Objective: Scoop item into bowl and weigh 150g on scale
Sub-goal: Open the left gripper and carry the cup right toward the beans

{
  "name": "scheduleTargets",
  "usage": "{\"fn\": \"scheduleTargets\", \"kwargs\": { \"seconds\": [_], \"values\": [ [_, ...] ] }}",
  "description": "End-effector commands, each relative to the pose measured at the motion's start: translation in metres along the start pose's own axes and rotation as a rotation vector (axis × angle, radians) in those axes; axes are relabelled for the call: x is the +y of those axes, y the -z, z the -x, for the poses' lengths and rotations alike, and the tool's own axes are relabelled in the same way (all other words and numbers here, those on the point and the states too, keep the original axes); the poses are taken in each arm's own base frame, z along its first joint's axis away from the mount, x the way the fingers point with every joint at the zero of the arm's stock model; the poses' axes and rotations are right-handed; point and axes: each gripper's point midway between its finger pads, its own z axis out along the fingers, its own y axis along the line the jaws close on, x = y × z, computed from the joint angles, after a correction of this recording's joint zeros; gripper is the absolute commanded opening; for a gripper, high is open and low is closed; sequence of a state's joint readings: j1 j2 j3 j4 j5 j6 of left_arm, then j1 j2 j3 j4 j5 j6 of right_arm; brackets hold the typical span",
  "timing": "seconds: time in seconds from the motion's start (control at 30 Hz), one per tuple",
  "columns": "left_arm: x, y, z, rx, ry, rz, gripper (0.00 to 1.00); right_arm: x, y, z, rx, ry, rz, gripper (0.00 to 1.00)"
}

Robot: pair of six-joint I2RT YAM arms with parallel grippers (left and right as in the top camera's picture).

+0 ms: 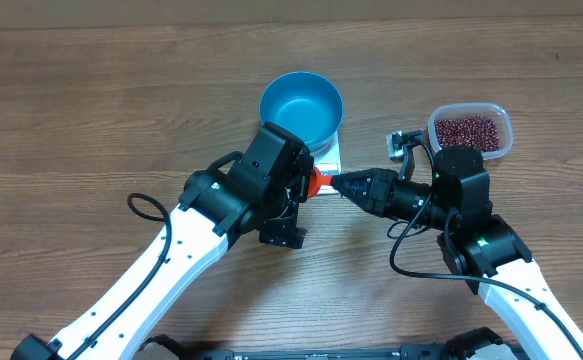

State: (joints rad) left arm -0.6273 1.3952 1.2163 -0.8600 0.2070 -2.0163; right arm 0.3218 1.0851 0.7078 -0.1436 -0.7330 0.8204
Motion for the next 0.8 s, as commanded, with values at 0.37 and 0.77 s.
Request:
{"fn": "scheduleTargets", "kwargs": {
  "seconds": [0.37, 0.77],
  "values": [
    [-0.021, 0.091, -0.005, 0.002, -0.393, -0.287, 1.00, -0.011, 0.023, 0.039, -0.119, 0.176, -0.045, 0.04],
    [-0.015, 0.095, 0.000, -0.096, -0.902, -0.269, 1.00, -0.016, 0.058, 0.073, -0.197, 0.267, -0.141, 0.04]
  ]
}}
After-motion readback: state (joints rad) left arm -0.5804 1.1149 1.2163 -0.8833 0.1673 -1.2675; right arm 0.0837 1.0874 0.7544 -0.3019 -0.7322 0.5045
